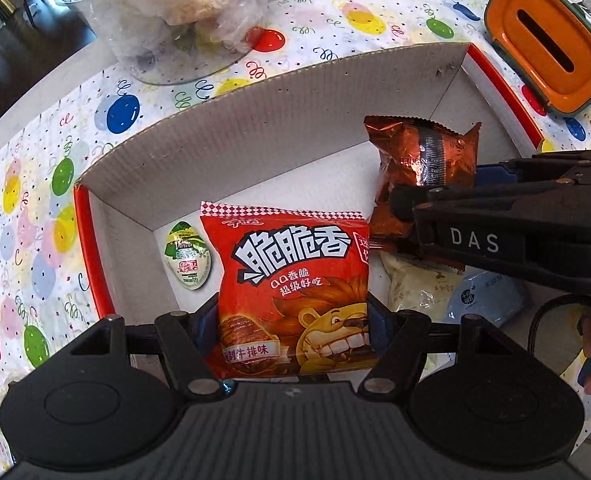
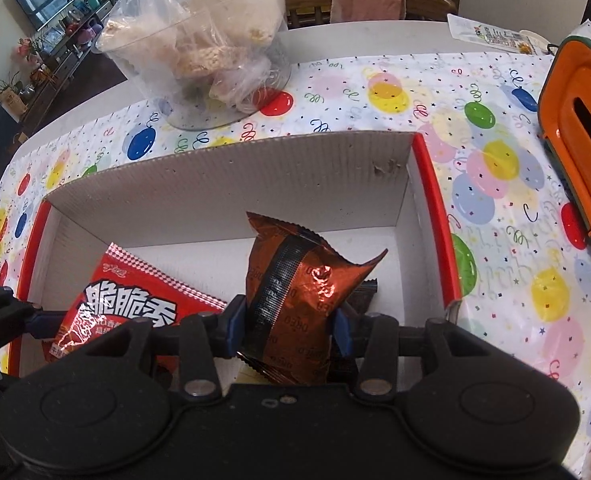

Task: Organize snacks
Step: 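Carry the red bag and copper pastry over the red box with both tools, then open both tools to drop the red bag and copper pastry into the box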

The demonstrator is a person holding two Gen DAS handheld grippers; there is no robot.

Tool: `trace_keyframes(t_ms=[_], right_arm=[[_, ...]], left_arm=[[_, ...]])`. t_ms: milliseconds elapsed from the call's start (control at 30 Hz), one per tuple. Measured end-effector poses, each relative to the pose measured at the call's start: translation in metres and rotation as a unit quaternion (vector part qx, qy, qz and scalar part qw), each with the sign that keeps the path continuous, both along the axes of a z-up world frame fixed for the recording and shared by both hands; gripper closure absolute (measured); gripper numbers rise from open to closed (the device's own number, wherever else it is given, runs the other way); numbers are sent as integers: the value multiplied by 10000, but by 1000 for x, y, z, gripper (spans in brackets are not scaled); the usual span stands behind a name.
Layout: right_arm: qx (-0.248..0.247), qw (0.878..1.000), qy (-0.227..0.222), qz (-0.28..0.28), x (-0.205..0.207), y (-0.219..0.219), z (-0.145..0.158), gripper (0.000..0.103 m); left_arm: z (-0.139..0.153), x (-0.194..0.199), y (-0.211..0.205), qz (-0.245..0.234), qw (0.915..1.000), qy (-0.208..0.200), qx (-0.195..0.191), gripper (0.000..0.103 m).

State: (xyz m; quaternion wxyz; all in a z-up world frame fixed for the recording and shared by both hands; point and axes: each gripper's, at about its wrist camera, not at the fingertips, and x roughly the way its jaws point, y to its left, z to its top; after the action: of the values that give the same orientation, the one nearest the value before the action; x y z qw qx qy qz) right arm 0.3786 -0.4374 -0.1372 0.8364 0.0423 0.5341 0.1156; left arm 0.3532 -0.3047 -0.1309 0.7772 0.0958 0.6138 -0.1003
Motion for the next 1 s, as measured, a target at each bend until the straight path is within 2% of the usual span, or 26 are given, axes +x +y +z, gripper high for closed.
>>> trace_keyframes(t_ms=[100, 400, 600, 1000], right_arm=[[69, 10000, 6, -21, 1, -1, 0, 58], [219, 9997, -97, 25, -12, -4, 9, 49], [286, 9991, -301, 59, -33, -8, 27, 42], [535, 9944, -887, 225, -79, 1, 74, 40]], left_arm=[[0, -1, 0, 25, 10000, 38, 31, 33], [15, -8, 12, 102, 9993, -131, -327, 33], [35, -24, 21, 96, 9976, -480, -493, 32], [82, -64, 50, 87, 9899, -1163, -801, 32]])
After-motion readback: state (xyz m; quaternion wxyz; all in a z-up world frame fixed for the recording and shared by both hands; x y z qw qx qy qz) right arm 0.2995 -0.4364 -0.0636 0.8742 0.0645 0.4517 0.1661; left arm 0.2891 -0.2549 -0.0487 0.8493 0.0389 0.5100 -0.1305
